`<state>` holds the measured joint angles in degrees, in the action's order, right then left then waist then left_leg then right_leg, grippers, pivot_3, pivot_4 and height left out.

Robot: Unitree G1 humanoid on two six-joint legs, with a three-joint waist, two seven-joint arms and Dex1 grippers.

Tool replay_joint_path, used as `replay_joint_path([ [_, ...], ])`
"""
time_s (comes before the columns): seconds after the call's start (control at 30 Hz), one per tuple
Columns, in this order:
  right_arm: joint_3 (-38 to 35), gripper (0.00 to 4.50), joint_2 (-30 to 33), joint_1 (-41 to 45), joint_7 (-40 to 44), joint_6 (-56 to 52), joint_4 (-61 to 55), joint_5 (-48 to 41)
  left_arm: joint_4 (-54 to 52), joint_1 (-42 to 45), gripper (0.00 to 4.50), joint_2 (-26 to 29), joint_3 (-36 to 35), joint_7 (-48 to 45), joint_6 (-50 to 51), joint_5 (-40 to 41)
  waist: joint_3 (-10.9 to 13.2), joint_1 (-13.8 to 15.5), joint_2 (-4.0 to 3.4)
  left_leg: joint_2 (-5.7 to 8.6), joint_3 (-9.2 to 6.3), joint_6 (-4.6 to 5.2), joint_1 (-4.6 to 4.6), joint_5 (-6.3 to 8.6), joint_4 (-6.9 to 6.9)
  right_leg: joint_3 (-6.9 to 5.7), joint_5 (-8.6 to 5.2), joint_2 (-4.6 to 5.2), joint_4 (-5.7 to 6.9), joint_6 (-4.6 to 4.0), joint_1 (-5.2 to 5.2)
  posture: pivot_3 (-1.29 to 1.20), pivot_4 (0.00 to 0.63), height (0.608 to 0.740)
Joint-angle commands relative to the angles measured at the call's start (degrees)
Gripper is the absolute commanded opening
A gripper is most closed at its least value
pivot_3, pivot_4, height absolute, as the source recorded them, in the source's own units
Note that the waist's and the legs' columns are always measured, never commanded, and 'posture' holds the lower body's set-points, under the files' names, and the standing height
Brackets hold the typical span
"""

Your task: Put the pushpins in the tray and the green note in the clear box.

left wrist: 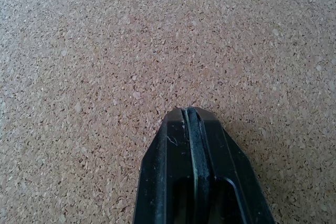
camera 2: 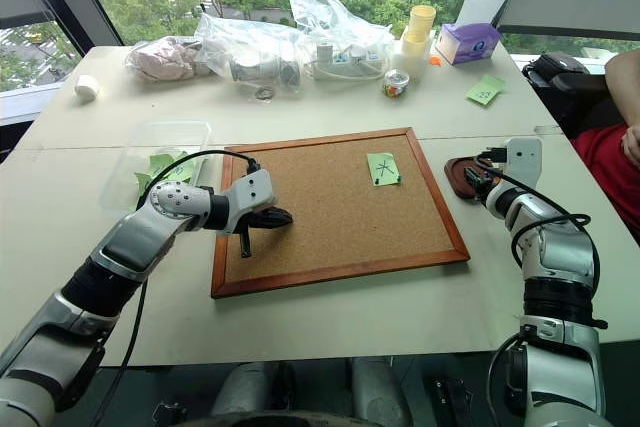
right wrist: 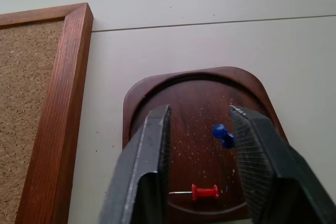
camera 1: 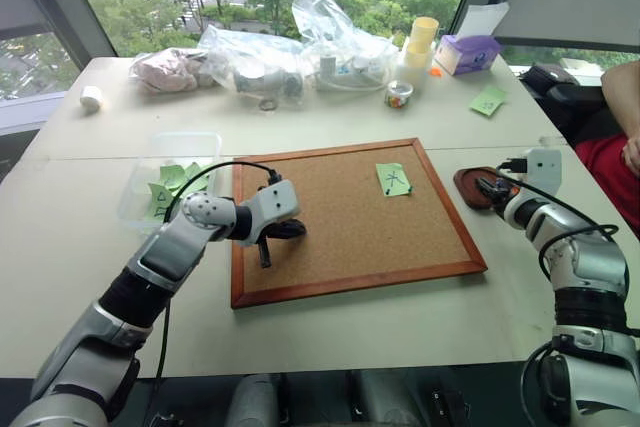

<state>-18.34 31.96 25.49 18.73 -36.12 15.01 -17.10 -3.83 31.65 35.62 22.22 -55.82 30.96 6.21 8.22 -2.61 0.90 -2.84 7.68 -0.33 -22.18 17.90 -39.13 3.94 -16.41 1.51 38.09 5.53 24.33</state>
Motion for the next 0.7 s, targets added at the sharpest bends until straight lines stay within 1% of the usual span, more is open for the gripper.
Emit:
replay_joint_path([
  [0.03, -0.5, 3.93, 0.4, 0.3, 0.1, 1.0, -0.8, 0.1, 0.8, -1.5, 0.00, 0.6, 0.8, -0.2, 1.1, -1.6, 0.0, 0.0, 0.00, 0.00, 0.00, 0.00, 0.00, 0.00, 0.00, 0.00, 0.00, 0.00, 0.00, 0.00, 0.00, 0.00, 0.150, 0.738],
  [0.07, -0.5, 4.46, 0.4, 0.2, 0.0, 1.2, -0.8, 0.2, 0.6, -1.7, 0.00, 0.6, 0.8, -0.1, 1.2, -1.6, 0.0, 0.0, 0.00, 0.00, 0.00, 0.00, 0.00, 0.00, 0.00, 0.00, 0.00, 0.00, 0.00, 0.00, 0.00, 0.00, 0.150, 0.738],
  [0.37, -2.0, 4.46, -0.1, 1.2, -0.5, 1.6, -0.2, -1.0, 0.3, -1.8, 0.00, 0.0, 0.6, 0.3, 1.6, -1.7, 0.0, 0.0, 0.00, 0.00, 0.00, 0.00, 0.00, 0.00, 0.00, 0.00, 0.00, 0.00, 0.00, 0.00, 0.00, 0.00, 0.150, 0.738],
  [0.47, -2.1, 4.46, -0.2, 1.0, 1.6, 3.7, -3.7, -2.3, 0.4, -2.0, 0.00, 0.3, 0.5, 0.2, 1.4, -1.8, 0.0, 0.0, 0.00, 0.00, 0.00, 0.01, 0.00, 0.00, 0.00, 0.00, 0.00, 0.01, 0.00, 0.00, 0.00, 0.00, 0.150, 0.738],
  [0.53, 2.1, 4.46, 0.5, -1.1, 7.2, 3.8, -10.0, -3.4, 1.2, -2.1, 0.00, 1.1, 0.3, -0.4, 0.5, -2.1, 0.0, 0.0, -0.02, 0.00, 0.00, 0.01, 0.00, 0.01, 0.00, 0.00, 0.00, 0.00, 0.00, 0.00, 0.01, 0.00, 0.150, 0.738],
  [0.6, 5.5, 4.46, 0.4, -2.8, 10.9, 2.7, -14.0, -4.2, 1.9, -1.8, 0.00, 1.5, 0.1, -0.8, -0.3, -2.4, 0.0, -0.1, -0.01, -0.01, -0.02, 0.03, 0.00, 0.01, 0.00, 0.00, 0.00, -0.04, 0.00, 0.00, 0.01, 0.00, 0.150, 0.738],
  [0.7, 7.7, 4.46, -1.2, -4.3, 13.1, 1.0, -16.7, -5.7, 2.6, -1.0, 0.00, 1.4, 0.0, -1.1, -0.8, -2.6, 0.0, -0.1, -0.01, -0.04, -0.04, 0.22, 0.01, 0.13, 0.00, -0.01, 0.00, -0.07, 0.01, 0.00, 0.00, 0.00, 0.150, 0.738],
])
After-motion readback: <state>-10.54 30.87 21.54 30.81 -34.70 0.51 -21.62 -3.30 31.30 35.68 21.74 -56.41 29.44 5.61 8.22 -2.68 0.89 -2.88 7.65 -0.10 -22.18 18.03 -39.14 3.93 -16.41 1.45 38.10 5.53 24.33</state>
